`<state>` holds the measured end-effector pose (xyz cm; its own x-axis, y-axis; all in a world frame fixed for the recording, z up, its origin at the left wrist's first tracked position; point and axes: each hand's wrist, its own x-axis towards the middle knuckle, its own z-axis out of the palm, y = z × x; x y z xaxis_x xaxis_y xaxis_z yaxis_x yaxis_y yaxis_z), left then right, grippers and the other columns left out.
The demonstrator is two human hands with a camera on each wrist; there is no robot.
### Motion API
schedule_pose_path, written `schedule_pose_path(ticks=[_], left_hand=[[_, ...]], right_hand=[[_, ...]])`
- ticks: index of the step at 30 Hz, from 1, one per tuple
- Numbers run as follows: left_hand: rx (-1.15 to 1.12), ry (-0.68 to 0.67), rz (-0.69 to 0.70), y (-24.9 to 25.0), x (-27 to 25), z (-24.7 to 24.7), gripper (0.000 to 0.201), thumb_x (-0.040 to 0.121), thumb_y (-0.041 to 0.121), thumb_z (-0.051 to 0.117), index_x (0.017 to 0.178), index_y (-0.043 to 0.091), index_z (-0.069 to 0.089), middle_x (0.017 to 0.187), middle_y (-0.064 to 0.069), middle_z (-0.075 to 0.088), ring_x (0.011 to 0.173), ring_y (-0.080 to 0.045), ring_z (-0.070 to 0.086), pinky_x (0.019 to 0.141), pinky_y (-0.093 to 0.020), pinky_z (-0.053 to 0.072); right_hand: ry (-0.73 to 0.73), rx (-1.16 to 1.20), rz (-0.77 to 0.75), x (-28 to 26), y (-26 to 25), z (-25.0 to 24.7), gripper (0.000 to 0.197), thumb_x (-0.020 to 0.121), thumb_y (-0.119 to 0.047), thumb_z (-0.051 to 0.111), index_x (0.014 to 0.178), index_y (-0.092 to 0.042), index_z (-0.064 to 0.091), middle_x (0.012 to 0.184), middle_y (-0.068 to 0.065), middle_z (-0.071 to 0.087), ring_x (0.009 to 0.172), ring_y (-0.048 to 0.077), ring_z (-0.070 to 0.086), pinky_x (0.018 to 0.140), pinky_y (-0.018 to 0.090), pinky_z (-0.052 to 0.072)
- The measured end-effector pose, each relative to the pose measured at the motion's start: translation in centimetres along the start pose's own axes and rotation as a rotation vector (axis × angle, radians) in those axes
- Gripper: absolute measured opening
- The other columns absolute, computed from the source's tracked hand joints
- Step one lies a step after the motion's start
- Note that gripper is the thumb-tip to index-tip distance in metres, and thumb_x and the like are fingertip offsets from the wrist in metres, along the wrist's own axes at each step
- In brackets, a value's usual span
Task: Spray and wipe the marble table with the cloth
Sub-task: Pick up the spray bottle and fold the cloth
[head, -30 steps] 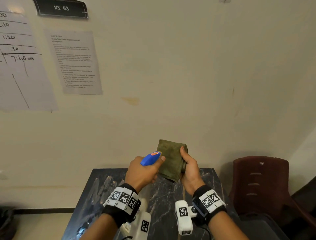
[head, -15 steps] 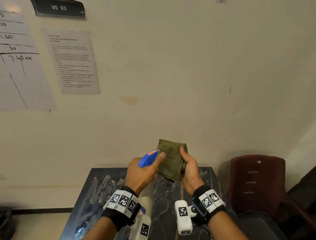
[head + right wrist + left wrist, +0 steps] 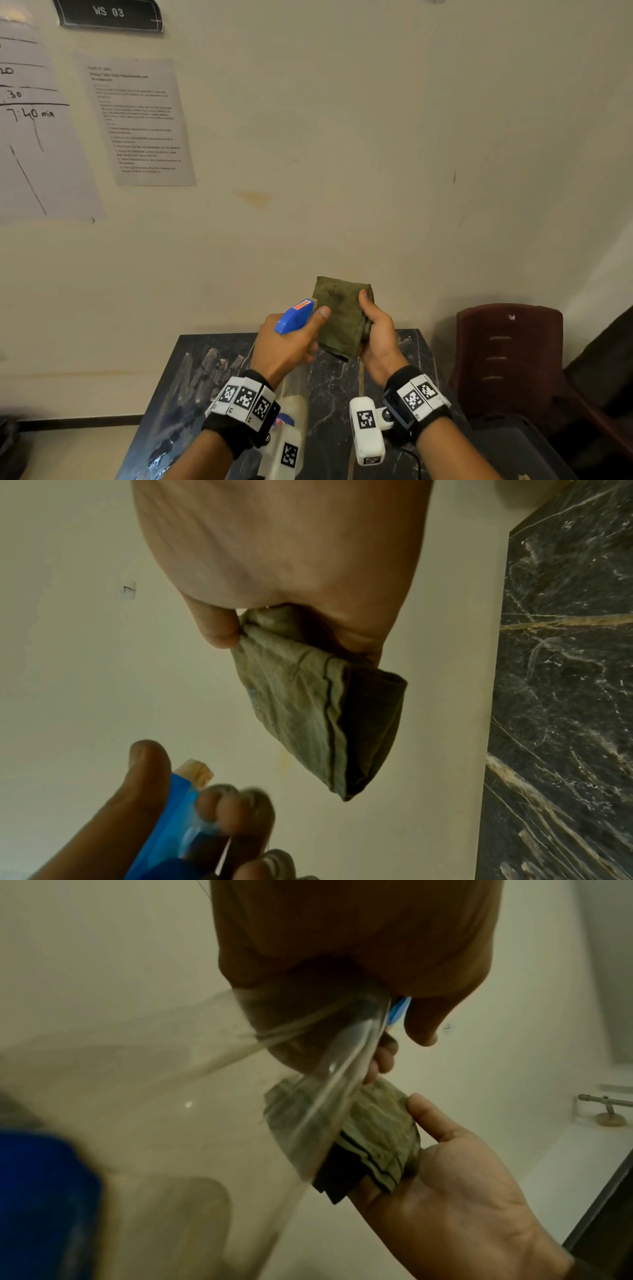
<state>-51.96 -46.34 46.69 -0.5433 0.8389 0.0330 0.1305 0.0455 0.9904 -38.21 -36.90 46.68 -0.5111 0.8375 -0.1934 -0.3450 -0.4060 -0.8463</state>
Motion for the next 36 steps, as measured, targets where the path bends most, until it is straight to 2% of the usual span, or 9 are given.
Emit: schedule_pose_path(ticks=[3, 6, 11, 14, 18, 22, 27, 31, 36], left_hand=[[-0.018, -0.061, -0.001, 0.5, -0.3, 0.0, 0.042, 0.089, 0.048, 0.077, 0.079, 0.007, 0.072, 0.069, -0.009, 0.075, 0.047, -0.019, 0.062, 0.054, -0.031, 0.054], [-0.014, -0.091, -0.001, 0.4, -0.6, 0.2, 0.043, 0.091, 0.046, 0.076, 0.069, 0.01, 0.067, 0.063, -0.008, 0.07, 0.048, -0.019, 0.06, 0.051, -0.028, 0.052], [0.068, -0.136, 0.008, -0.3, -0.8, 0.5, 0.047, 0.088, 0.052, 0.076, 0.071, 0.01, 0.063, 0.054, -0.003, 0.061, 0.047, -0.014, 0.06, 0.054, -0.024, 0.054], [0.103, -0.165, 0.032, -0.1, -0.7, 0.4, 0.051, 0.086, 0.058, 0.074, 0.075, 0.01, 0.066, 0.058, -0.004, 0.066, 0.048, -0.014, 0.062, 0.054, -0.023, 0.053], [0.136, -0.195, 0.065, -0.1, -0.8, 0.2, 0.046, 0.086, 0.059, 0.074, 0.082, 0.013, 0.072, 0.07, -0.004, 0.076, 0.049, -0.016, 0.065, 0.052, -0.026, 0.052], [0.162, -0.246, 0.059, -0.9, -1.3, 0.1, 0.043, 0.089, 0.055, 0.074, 0.072, 0.015, 0.067, 0.06, -0.001, 0.068, 0.05, -0.015, 0.064, 0.054, -0.027, 0.054], [0.211, -0.17, 0.084, -2.1, -1.2, -0.3, 0.047, 0.089, 0.052, 0.075, 0.065, 0.015, 0.057, 0.053, 0.0, 0.054, 0.049, -0.014, 0.054, 0.058, -0.027, 0.052], [0.138, -0.154, 0.073, -1.9, -1.1, -0.9, 0.052, 0.09, 0.048, 0.076, 0.077, -0.001, 0.066, 0.059, -0.005, 0.061, 0.049, -0.016, 0.059, 0.054, -0.027, 0.055], [0.126, -0.069, 0.0, -2.3, -0.3, -2.2, 0.046, 0.089, 0.052, 0.074, 0.076, 0.009, 0.066, 0.063, -0.006, 0.068, 0.046, -0.013, 0.064, 0.049, -0.02, 0.051]], right_hand=[[0.01, -0.01, 0.001, -0.1, 0.0, 0.0, 0.05, 0.101, -0.047, 0.047, 0.123, -0.01, 0.071, 0.116, 0.016, 0.074, 0.106, 0.034, 0.071, 0.084, 0.044, 0.057], [0.015, -0.007, -0.002, 0.0, -0.1, 0.1, 0.052, 0.101, -0.048, 0.047, 0.123, -0.008, 0.07, 0.117, 0.017, 0.073, 0.108, 0.034, 0.071, 0.085, 0.044, 0.057], [0.002, -0.018, -0.001, 0.2, -0.2, 0.1, 0.052, 0.101, -0.049, 0.045, 0.122, -0.007, 0.071, 0.115, 0.018, 0.073, 0.104, 0.032, 0.072, 0.076, 0.038, 0.059], [0.01, -0.032, -0.011, 0.4, -0.2, 0.1, 0.052, 0.102, -0.048, 0.045, 0.122, -0.008, 0.07, 0.114, 0.017, 0.074, 0.101, 0.032, 0.073, 0.074, 0.037, 0.059], [0.034, -0.033, -0.023, 0.7, -0.2, 0.1, 0.052, 0.101, -0.049, 0.046, 0.123, -0.008, 0.07, 0.114, 0.018, 0.074, 0.102, 0.034, 0.072, 0.079, 0.039, 0.058], [0.061, -0.008, -0.028, 1.1, -0.4, 0.2, 0.053, 0.099, -0.05, 0.049, 0.127, -0.009, 0.067, 0.118, 0.017, 0.073, 0.108, 0.037, 0.07, 0.091, 0.046, 0.056], [0.055, -0.005, -0.036, 1.4, -0.5, 0.3, 0.051, 0.102, -0.049, 0.047, 0.127, -0.01, 0.067, 0.118, 0.015, 0.073, 0.108, 0.035, 0.071, 0.089, 0.046, 0.057], [0.047, -0.01, -0.029, 1.5, -0.3, 0.2, 0.051, 0.102, -0.049, 0.046, 0.129, -0.011, 0.066, 0.118, 0.015, 0.073, 0.109, 0.035, 0.07, 0.093, 0.048, 0.056], [0.047, 0.002, -0.024, 1.7, -0.1, -0.1, 0.051, 0.101, -0.049, 0.048, 0.13, -0.011, 0.065, 0.119, 0.015, 0.073, 0.11, 0.034, 0.07, 0.088, 0.047, 0.057]])
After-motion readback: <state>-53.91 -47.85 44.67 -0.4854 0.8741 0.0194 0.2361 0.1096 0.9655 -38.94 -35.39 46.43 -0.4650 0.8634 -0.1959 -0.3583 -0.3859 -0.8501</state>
